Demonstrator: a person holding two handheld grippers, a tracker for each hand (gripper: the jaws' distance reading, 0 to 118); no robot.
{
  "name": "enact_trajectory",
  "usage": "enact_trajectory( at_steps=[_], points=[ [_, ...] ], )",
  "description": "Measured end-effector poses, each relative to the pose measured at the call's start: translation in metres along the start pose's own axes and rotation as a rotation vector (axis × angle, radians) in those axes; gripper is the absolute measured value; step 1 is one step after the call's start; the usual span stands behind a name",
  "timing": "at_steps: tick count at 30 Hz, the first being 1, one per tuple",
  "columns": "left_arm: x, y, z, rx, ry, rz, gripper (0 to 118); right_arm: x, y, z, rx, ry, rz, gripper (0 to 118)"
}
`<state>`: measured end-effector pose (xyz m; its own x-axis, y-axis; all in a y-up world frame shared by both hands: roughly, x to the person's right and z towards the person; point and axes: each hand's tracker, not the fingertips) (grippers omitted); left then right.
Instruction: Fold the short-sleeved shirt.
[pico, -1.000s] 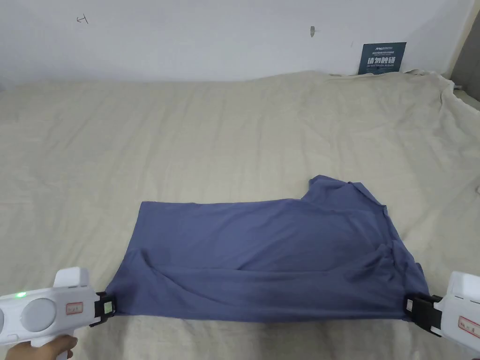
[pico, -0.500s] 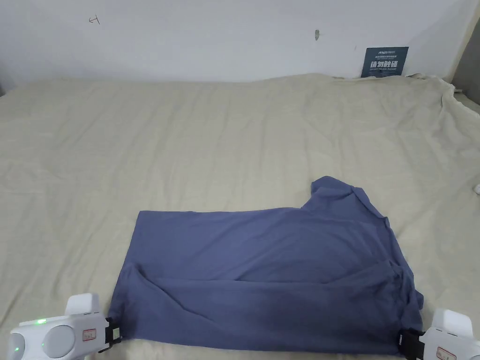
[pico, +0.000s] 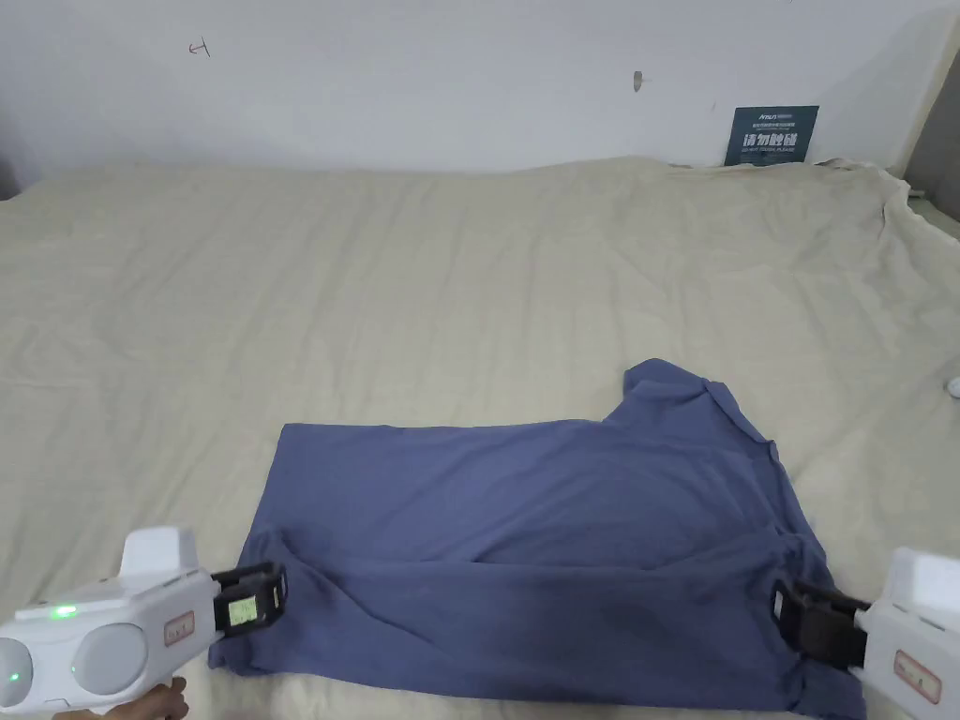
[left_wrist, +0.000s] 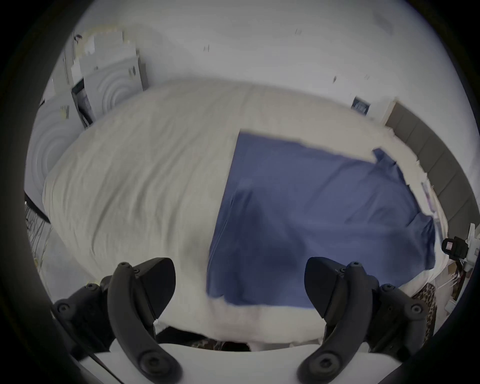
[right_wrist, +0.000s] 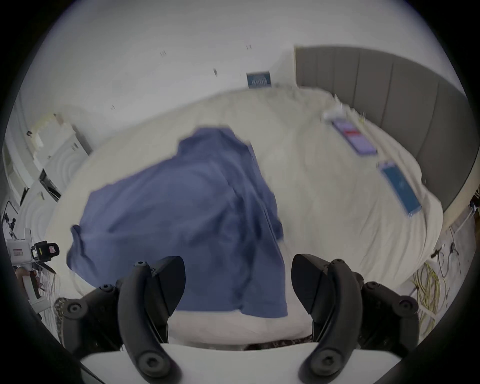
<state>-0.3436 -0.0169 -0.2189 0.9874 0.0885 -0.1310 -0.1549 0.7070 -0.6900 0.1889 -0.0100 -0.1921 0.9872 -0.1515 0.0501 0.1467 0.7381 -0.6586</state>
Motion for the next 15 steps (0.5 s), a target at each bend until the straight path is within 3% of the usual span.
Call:
enact_trajectory(
  at_steps=[2, 5, 10, 12, 15],
  points=[
    [0.009, 0.017, 0.017, 0.074, -0.023, -0.002, 107, -0.009, 0.018, 0.017, 0.080, 0.017, 0.009, 91],
    [0.026, 0.039, 0.037, 0.164, -0.030, -0.036, 113, -0.020, 0.038, 0.033, 0.182, 0.031, 0.020, 110],
    [0.051, 0.050, 0.051, 0.333, 0.030, -0.109, 111, -0.039, 0.053, 0.047, 0.299, 0.014, 0.078, 109],
    [0.056, 0.049, 0.050, 0.359, 0.032, -0.121, 98, -0.045, 0.055, 0.048, 0.325, 0.002, 0.108, 98],
    [0.063, 0.045, 0.047, 0.399, 0.029, -0.134, 31, -0.058, 0.055, 0.049, 0.359, -0.030, 0.135, 35]
  ],
)
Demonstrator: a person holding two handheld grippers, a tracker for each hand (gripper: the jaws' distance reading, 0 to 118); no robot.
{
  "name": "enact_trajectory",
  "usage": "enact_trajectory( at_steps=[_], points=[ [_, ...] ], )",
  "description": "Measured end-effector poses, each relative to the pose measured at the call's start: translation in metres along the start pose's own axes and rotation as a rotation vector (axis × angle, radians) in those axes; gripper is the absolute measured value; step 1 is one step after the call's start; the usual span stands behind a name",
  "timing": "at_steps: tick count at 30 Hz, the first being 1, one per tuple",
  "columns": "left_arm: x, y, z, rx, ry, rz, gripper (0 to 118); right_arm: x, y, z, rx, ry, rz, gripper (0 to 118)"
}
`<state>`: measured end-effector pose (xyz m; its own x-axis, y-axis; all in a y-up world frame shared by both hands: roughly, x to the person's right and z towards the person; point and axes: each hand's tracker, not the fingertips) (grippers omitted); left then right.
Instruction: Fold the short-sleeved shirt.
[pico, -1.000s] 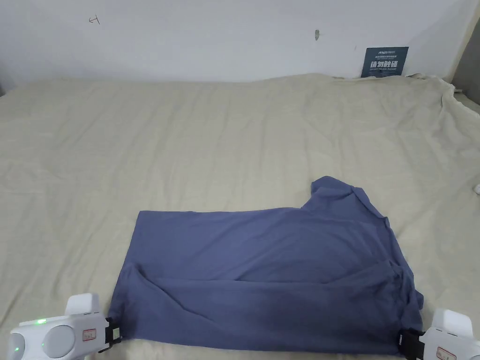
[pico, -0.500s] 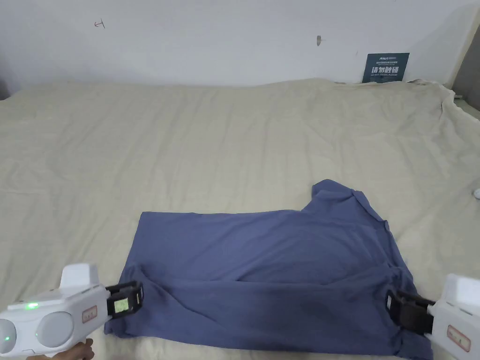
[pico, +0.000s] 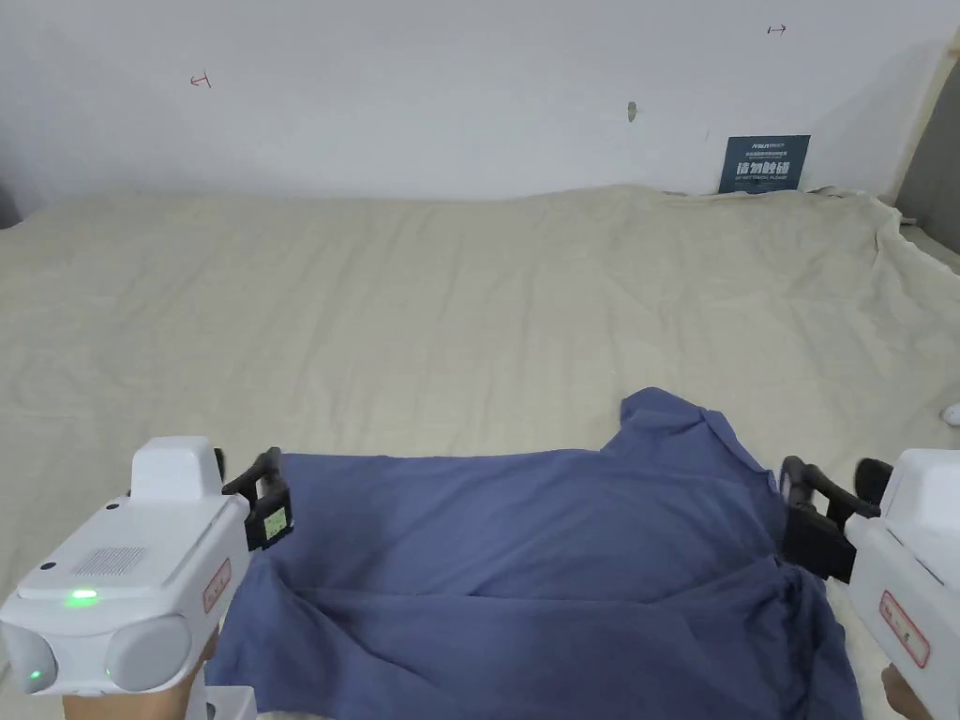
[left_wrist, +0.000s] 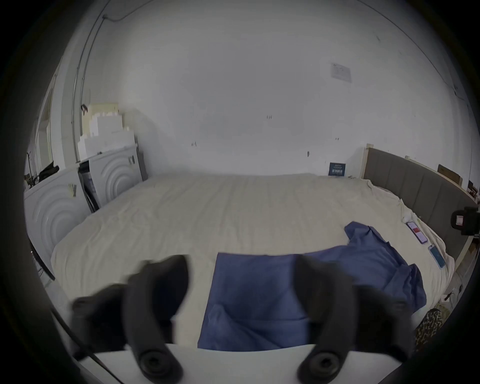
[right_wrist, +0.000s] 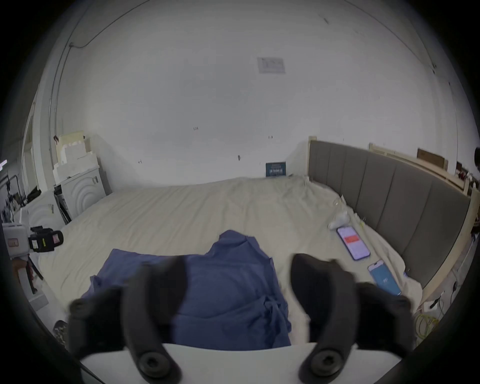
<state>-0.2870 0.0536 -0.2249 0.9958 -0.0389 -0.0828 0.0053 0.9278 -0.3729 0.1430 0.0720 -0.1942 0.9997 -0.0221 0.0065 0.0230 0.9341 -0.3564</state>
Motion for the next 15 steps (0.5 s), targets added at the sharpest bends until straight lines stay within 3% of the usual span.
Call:
enact_trajectory(
  at_steps=[1, 2, 3, 9, 15],
  points=[
    [0.002, 0.000, -0.003, -0.005, 0.000, -0.002, 13, -0.001, 0.000, -0.002, 0.006, -0.001, 0.003, 3],
    [0.002, -0.001, -0.005, -0.006, -0.007, -0.001, 6, -0.002, -0.001, -0.004, 0.015, -0.002, 0.005, 0],
    [0.001, -0.002, -0.007, -0.011, -0.016, 0.004, 0, -0.001, -0.002, -0.006, 0.028, -0.004, 0.007, 0],
    [-0.004, 0.001, -0.044, -0.085, -0.052, 0.054, 0, 0.001, 0.002, -0.028, 0.011, 0.002, 0.023, 0],
    [-0.028, 0.014, -0.126, -0.201, -0.090, 0.104, 0, 0.005, 0.008, -0.061, -0.020, -0.001, 0.012, 0]
  ],
)
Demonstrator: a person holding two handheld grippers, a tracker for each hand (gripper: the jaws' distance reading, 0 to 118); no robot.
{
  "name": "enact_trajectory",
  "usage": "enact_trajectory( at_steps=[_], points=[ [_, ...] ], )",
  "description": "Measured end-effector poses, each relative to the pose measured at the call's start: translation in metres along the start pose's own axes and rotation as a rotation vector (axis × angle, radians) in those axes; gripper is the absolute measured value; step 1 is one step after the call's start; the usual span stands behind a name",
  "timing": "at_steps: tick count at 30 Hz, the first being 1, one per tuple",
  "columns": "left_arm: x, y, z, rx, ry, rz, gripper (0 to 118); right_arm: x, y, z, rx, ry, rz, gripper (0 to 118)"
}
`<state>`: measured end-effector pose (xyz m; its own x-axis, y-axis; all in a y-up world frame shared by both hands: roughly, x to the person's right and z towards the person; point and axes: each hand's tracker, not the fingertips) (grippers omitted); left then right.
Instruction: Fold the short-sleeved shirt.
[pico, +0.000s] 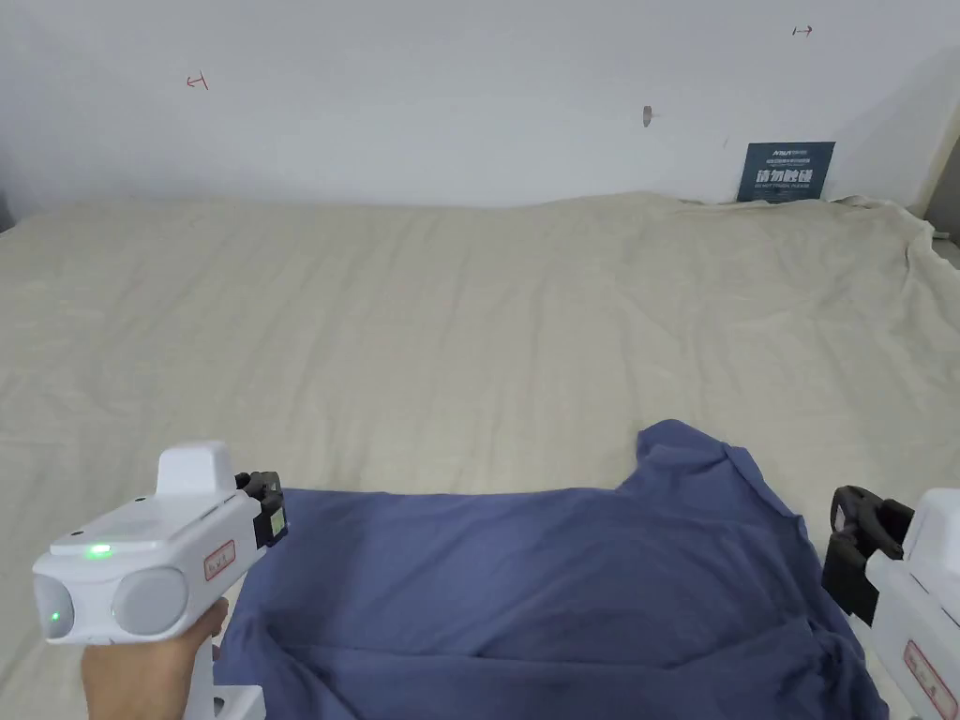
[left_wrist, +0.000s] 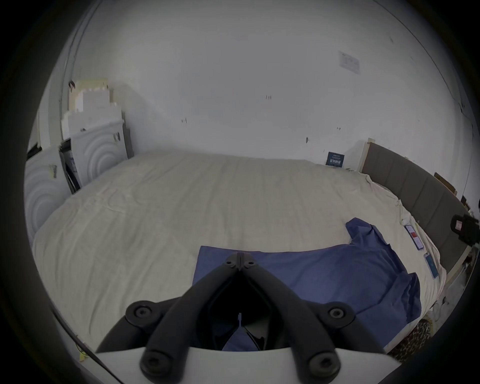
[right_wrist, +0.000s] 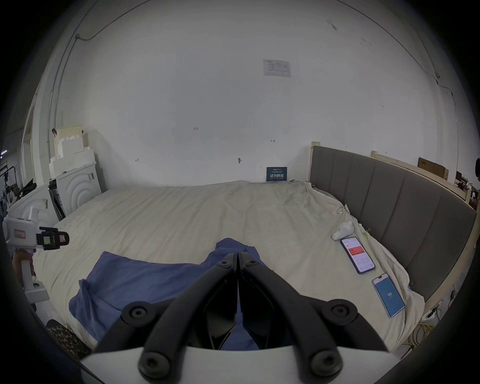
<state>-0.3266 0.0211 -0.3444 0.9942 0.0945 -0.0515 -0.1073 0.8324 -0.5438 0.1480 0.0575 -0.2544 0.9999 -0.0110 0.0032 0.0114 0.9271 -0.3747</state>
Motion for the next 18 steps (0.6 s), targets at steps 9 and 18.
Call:
enact_trajectory(
  at_steps=[9, 18],
  points=[
    [-0.043, 0.026, -0.140, -0.343, 0.044, 0.022, 59, 0.005, -0.003, -0.047, -0.061, -0.013, -0.021, 0],
    [-0.059, 0.008, -0.209, -0.477, 0.129, -0.008, 74, 0.010, -0.017, -0.075, -0.128, -0.038, -0.028, 0]
  ],
)
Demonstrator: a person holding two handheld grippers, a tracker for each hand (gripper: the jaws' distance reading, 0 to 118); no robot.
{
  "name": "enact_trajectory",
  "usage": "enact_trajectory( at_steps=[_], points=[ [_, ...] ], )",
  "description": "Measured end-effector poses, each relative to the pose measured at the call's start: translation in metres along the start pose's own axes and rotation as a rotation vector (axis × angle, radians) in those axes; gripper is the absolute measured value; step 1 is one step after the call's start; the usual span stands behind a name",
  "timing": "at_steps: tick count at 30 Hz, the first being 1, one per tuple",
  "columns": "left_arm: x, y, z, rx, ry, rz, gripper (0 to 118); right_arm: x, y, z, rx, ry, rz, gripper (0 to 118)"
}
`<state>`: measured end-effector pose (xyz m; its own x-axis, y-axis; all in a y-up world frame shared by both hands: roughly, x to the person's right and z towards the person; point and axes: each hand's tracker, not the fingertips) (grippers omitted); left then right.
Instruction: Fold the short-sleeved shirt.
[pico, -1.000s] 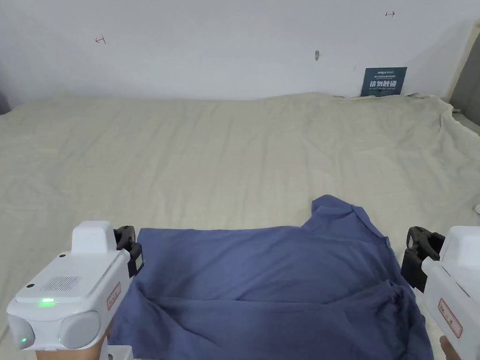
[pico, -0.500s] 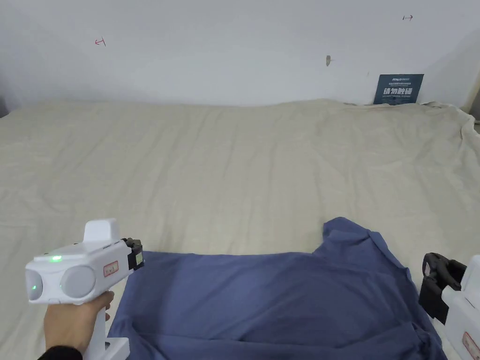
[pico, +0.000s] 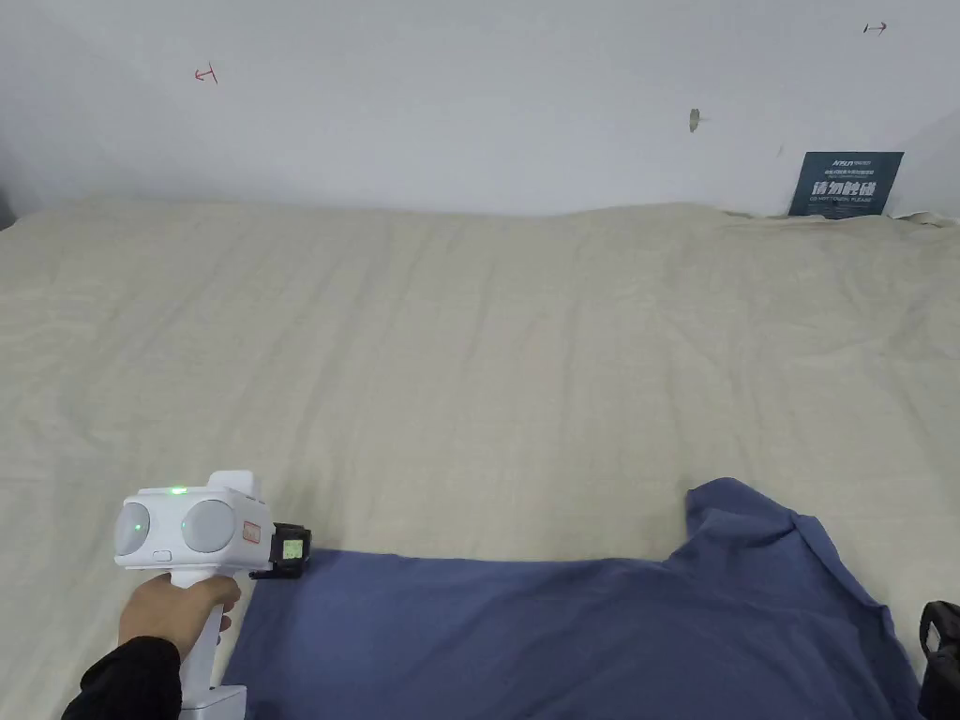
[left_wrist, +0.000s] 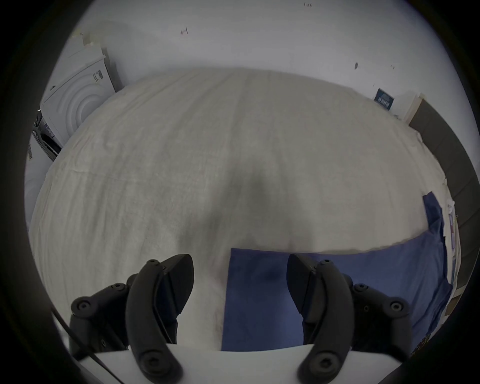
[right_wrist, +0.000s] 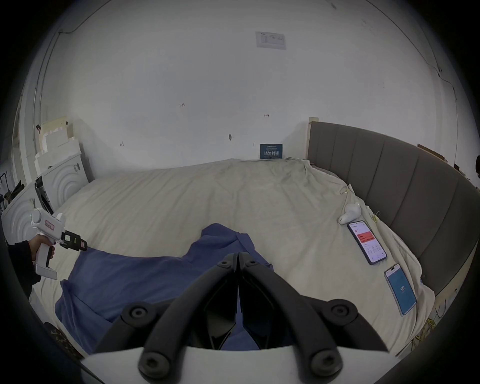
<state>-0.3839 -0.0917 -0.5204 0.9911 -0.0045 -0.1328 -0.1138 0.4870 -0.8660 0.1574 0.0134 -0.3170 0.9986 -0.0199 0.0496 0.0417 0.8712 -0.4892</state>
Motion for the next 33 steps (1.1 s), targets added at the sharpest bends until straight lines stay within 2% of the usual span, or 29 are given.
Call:
enact_trajectory(
  at_steps=[1, 2, 4, 5, 6, 7, 11, 15, 17, 19, 20, 21, 25, 27, 28, 29, 31, 33],
  points=[
    [0.000, 0.001, -0.005, -0.010, -0.004, -0.005, 59, 0.000, -0.001, -0.001, -0.007, -0.002, -0.002, 0],
    [0.001, 0.000, -0.008, -0.020, -0.016, -0.011, 49, 0.001, -0.003, -0.003, -0.013, -0.002, -0.004, 0],
    [0.008, -0.003, -0.006, -0.017, -0.011, -0.031, 44, 0.003, -0.006, -0.007, -0.028, -0.004, -0.011, 0],
    [0.009, -0.003, -0.005, -0.015, -0.005, -0.042, 35, 0.002, -0.005, -0.006, -0.034, -0.003, -0.018, 0],
    [0.012, -0.003, -0.003, -0.013, -0.016, -0.057, 23, 0.003, -0.006, -0.009, -0.042, -0.002, -0.022, 0],
    [0.014, -0.004, -0.001, -0.004, -0.016, -0.077, 4, 0.004, -0.006, -0.012, -0.053, 0.001, -0.026, 0],
    [0.019, -0.007, 0.006, 0.020, -0.018, -0.107, 2, 0.016, 0.002, -0.043, -0.135, 0.022, -0.070, 0],
    [0.016, -0.015, 0.042, 0.117, -0.102, -0.042, 1, 0.027, 0.011, -0.091, -0.222, 0.029, -0.073, 5],
    [0.015, -0.018, 0.058, 0.135, -0.120, -0.045, 1, 0.033, 0.012, -0.119, -0.274, 0.025, -0.030, 33],
    [0.014, -0.021, 0.074, 0.155, -0.122, -0.055, 1, 0.035, 0.014, -0.146, -0.340, 0.021, 0.005, 75],
    [0.013, -0.022, 0.080, 0.162, -0.124, -0.060, 1, 0.036, 0.014, -0.157, -0.335, 0.019, -0.002, 84],
    [0.012, -0.022, 0.085, 0.170, -0.126, -0.062, 1, 0.037, 0.013, -0.169, -0.353, 0.010, 0.014, 88],
    [0.009, -0.023, 0.098, 0.185, -0.136, -0.058, 1, 0.034, 0.010, -0.213, -0.426, -0.028, 0.101, 87],
    [0.009, -0.024, 0.101, 0.186, -0.138, -0.059, 1, 0.030, 0.009, -0.229, -0.446, -0.032, 0.148, 83],
    [0.010, -0.025, 0.101, 0.187, -0.139, -0.062, 1, 0.029, 0.008, -0.235, -0.457, -0.034, 0.154, 71],
    [0.011, -0.026, 0.102, 0.186, -0.139, -0.066, 1, 0.025, 0.007, -0.235, -0.471, -0.031, 0.145, 52],
    [0.010, -0.025, 0.098, 0.184, -0.137, -0.067, 1, 0.022, 0.004, -0.238, -0.490, -0.013, 0.131, 1],
    [0.008, -0.026, 0.098, 0.182, -0.140, -0.060, 1, 0.018, 0.002, -0.227, -0.494, -0.007, 0.142, 1]
  ],
)
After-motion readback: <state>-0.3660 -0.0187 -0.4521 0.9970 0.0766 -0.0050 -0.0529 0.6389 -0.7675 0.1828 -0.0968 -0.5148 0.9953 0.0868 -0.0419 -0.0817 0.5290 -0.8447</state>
